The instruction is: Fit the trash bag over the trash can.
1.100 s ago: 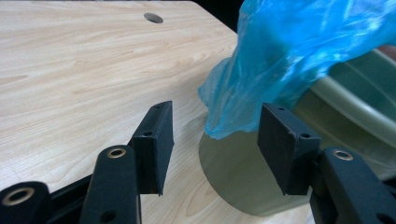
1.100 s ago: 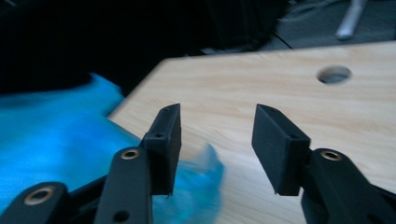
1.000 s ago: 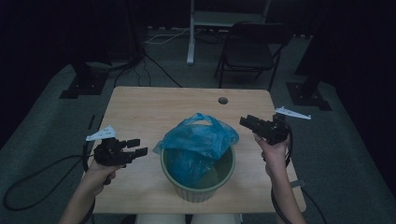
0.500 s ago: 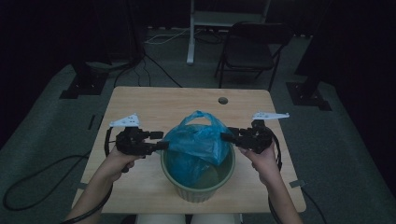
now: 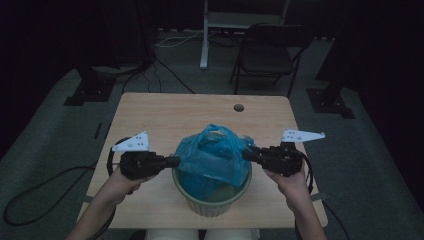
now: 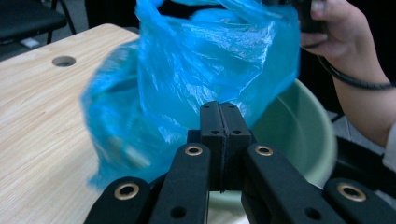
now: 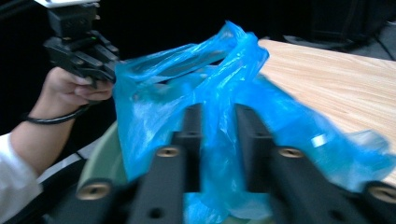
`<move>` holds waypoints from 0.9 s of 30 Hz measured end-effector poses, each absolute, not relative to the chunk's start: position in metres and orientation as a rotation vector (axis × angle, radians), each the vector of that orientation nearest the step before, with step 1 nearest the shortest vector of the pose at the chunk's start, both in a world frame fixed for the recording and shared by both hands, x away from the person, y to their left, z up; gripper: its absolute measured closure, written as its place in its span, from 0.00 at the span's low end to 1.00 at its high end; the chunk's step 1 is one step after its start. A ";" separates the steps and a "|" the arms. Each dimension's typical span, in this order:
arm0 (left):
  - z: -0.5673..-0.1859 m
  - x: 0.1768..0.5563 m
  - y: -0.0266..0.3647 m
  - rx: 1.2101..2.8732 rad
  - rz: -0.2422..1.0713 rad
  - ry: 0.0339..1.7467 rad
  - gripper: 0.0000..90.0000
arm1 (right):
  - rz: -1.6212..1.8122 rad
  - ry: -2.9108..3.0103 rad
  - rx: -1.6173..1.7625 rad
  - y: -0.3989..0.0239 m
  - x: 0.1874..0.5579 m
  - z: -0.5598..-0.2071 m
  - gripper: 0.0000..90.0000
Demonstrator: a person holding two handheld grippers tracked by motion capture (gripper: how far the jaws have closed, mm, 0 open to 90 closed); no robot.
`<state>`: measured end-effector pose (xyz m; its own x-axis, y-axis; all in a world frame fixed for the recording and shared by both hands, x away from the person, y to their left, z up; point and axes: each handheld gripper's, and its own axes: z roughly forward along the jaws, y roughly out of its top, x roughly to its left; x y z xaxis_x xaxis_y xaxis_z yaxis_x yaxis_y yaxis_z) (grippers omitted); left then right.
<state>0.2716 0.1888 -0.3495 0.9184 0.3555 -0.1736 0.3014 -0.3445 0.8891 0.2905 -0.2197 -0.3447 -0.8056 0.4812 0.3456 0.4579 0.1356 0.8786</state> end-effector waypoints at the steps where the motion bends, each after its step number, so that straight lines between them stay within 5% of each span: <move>1: -0.349 0.266 0.190 1.951 0.057 0.469 1.00 | 1.836 2.345 0.958 -0.223 0.279 -0.344 0.77; 3: -0.349 0.256 0.193 1.965 0.070 0.454 1.00 | 1.856 2.361 0.934 -0.224 0.270 -0.344 0.78; 7: -0.354 0.239 0.196 1.983 0.081 0.431 1.00 | 1.828 2.378 0.892 -0.225 0.249 -0.346 1.00; 18: -0.389 0.220 0.197 1.992 0.011 0.464 1.00 | 1.871 2.424 0.903 -0.224 0.222 -0.370 1.00; 27: -0.425 0.229 0.193 2.037 0.008 0.589 1.00 | 1.855 2.548 1.153 -0.228 0.227 -0.438 1.00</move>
